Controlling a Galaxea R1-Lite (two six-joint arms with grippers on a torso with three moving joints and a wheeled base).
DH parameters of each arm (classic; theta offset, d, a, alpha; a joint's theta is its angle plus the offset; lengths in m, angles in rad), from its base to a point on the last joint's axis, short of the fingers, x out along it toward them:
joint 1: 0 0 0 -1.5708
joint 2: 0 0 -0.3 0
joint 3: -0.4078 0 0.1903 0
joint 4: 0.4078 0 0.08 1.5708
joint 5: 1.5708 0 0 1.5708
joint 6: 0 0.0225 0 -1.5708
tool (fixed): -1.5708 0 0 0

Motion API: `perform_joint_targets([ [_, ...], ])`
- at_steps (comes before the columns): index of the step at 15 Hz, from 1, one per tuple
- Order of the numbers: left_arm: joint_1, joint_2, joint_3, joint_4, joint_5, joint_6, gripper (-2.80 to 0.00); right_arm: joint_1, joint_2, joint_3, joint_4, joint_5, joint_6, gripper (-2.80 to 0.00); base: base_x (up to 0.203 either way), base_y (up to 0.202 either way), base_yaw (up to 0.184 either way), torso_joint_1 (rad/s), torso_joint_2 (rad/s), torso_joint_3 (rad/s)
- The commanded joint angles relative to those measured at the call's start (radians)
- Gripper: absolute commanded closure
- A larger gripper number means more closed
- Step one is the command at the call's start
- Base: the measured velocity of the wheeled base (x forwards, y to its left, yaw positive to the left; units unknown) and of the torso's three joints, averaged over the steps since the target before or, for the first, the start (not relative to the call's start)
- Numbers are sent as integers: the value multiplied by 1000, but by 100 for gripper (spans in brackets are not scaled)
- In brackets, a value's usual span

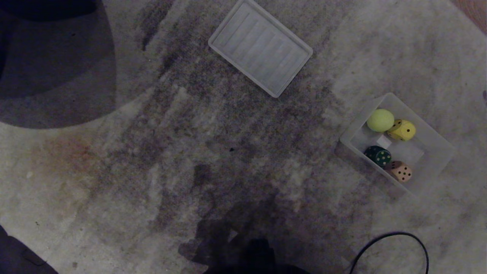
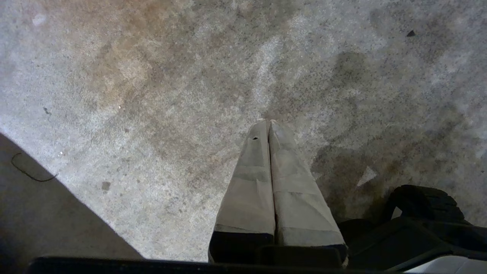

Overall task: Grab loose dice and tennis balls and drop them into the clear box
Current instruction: Pick up toys out of the box

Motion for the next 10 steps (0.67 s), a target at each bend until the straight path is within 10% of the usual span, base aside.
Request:
perform_joint_targets([
  [1, 0, 1, 2, -2, 0, 3, 0, 1, -23, 9, -3, 0, 9, 0, 0, 0, 0, 0, 0, 0],
  [10, -1, 1, 2, 1, 7, -10, 0, 1, -23, 9, -5, 0, 11, 0, 0, 0, 0, 0, 0, 0],
])
